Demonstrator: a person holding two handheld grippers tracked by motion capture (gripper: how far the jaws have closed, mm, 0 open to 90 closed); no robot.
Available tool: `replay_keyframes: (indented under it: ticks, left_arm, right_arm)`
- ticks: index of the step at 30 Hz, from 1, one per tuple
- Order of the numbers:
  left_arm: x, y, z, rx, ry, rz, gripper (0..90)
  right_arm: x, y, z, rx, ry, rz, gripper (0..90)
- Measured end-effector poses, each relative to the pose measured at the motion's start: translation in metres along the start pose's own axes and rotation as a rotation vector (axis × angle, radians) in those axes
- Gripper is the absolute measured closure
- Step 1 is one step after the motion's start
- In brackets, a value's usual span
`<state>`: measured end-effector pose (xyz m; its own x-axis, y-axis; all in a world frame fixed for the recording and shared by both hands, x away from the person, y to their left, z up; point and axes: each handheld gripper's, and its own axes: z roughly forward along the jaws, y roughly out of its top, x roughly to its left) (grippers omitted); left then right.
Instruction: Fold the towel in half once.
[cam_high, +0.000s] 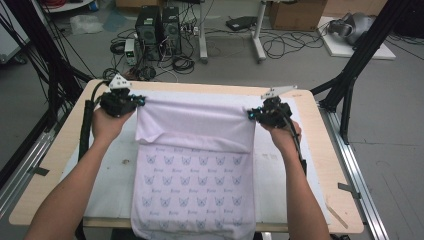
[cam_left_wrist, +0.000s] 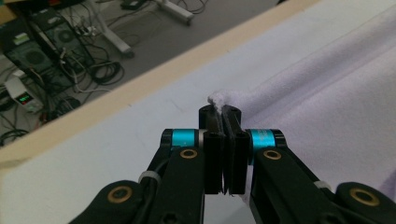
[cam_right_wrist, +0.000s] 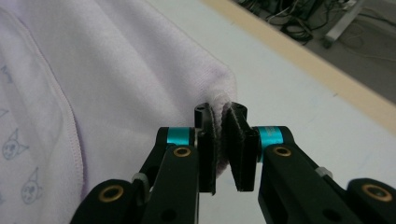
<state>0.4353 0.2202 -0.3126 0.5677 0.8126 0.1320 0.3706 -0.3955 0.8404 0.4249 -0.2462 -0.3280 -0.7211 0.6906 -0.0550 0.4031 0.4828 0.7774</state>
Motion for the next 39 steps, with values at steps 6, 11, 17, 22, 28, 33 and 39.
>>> replay_keyframes:
  ticks: [6,11,17,22,28,33,39]
  left_arm:
    - [0.012,0.024,0.007,-0.014,0.029,-0.002,80.7]
    - [0.012,-0.016,0.021,0.033,-0.043,-0.049,64.3]
    - [0.000,-0.064,0.027,0.088,-0.132,-0.063,59.4]
    - [-0.013,-0.088,0.020,0.074,-0.228,-0.064,56.7]
    - [-0.029,-0.112,0.015,0.068,-0.355,-0.048,50.8]
    - [-0.036,-0.118,0.022,0.101,-0.372,-0.024,48.9]
    - [-0.040,-0.122,0.032,0.173,-0.356,0.021,85.0]
  right_arm:
    - [-0.016,0.038,-0.007,-0.034,-0.074,-0.035,72.7]
    - [-0.025,0.006,0.010,-0.003,-0.027,0.069,54.9]
    - [-0.011,-0.043,0.017,0.021,0.028,0.106,51.2]
    - [0.002,-0.061,0.020,0.004,0.098,0.103,51.1]
    - [0.020,-0.077,0.037,0.056,0.143,0.070,47.4]
    - [0.027,-0.088,0.053,0.087,0.182,0.080,46.6]
    - [0.027,-0.094,0.057,0.094,0.220,0.067,77.0]
